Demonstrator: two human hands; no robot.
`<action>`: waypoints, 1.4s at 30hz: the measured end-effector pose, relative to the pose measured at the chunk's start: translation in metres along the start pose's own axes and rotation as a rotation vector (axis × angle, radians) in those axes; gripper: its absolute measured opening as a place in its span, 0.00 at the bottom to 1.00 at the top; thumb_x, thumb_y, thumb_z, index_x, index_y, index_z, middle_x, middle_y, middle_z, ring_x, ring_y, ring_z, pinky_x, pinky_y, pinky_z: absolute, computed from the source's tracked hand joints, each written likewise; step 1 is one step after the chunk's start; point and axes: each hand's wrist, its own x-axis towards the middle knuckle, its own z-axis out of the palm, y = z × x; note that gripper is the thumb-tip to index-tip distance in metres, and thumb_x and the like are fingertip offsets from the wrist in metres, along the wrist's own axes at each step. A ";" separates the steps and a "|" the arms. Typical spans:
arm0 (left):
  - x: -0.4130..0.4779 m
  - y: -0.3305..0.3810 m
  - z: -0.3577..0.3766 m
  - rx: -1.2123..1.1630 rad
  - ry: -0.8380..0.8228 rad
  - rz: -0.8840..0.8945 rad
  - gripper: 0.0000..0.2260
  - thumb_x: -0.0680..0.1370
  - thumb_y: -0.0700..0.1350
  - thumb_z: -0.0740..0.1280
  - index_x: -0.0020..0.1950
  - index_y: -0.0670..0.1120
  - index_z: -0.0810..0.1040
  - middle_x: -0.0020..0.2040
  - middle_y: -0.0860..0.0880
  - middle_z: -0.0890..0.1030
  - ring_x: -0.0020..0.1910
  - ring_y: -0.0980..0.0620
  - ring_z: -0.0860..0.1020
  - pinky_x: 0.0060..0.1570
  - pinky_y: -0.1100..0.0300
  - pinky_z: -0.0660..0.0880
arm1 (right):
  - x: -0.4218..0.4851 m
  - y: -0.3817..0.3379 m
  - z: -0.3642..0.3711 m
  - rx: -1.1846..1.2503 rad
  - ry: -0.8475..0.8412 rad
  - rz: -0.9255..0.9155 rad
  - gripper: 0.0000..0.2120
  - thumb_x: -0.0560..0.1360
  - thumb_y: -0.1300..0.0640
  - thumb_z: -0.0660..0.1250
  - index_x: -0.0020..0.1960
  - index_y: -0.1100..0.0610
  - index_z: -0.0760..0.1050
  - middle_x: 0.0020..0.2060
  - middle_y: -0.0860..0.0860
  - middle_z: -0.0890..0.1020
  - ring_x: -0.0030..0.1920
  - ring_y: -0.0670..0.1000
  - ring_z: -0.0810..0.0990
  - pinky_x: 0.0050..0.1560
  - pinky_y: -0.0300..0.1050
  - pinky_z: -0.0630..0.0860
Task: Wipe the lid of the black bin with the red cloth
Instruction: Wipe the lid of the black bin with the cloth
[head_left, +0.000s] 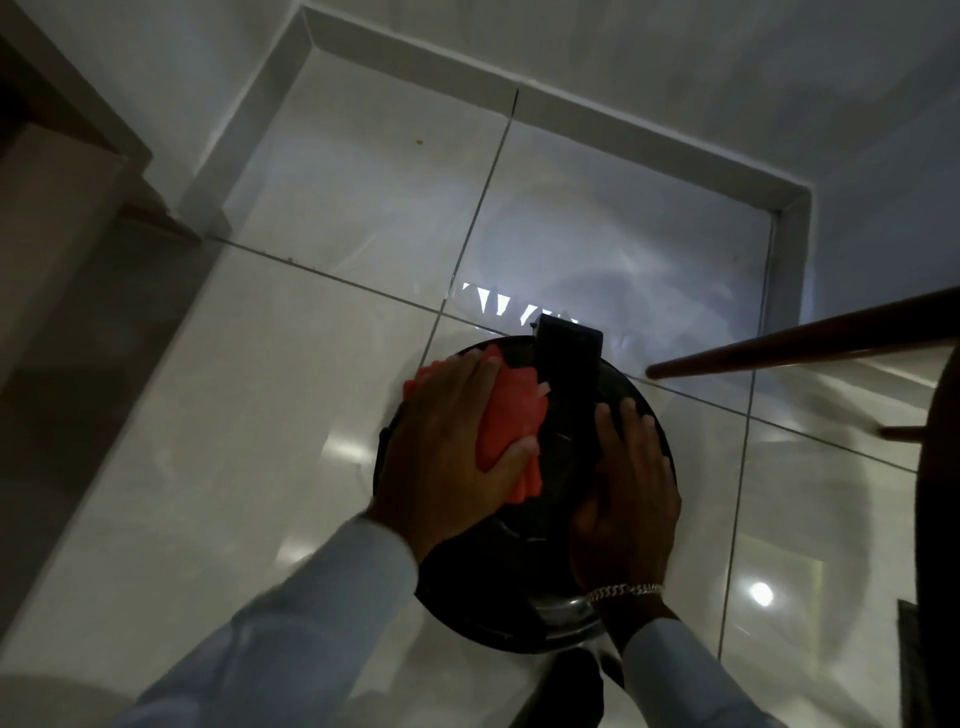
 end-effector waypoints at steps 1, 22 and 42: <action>-0.016 -0.003 0.002 -0.020 0.030 -0.062 0.36 0.73 0.63 0.64 0.75 0.44 0.63 0.75 0.45 0.67 0.75 0.46 0.63 0.73 0.45 0.62 | 0.000 -0.001 0.001 0.002 -0.001 0.004 0.29 0.74 0.58 0.61 0.73 0.51 0.59 0.74 0.57 0.65 0.75 0.55 0.55 0.70 0.67 0.61; -0.061 0.047 -0.018 -0.402 0.215 -0.198 0.25 0.82 0.51 0.54 0.77 0.44 0.58 0.78 0.53 0.57 0.79 0.50 0.53 0.75 0.44 0.60 | -0.019 -0.022 -0.058 0.480 0.128 0.198 0.15 0.77 0.54 0.61 0.63 0.53 0.75 0.64 0.52 0.78 0.67 0.49 0.73 0.66 0.58 0.73; 0.050 -0.016 -0.002 0.130 -0.457 0.637 0.23 0.80 0.40 0.57 0.76 0.42 0.61 0.78 0.44 0.61 0.78 0.45 0.56 0.75 0.44 0.57 | -0.074 -0.057 -0.008 -0.182 -0.247 -0.331 0.31 0.67 0.54 0.71 0.69 0.47 0.68 0.74 0.47 0.67 0.76 0.56 0.57 0.71 0.65 0.56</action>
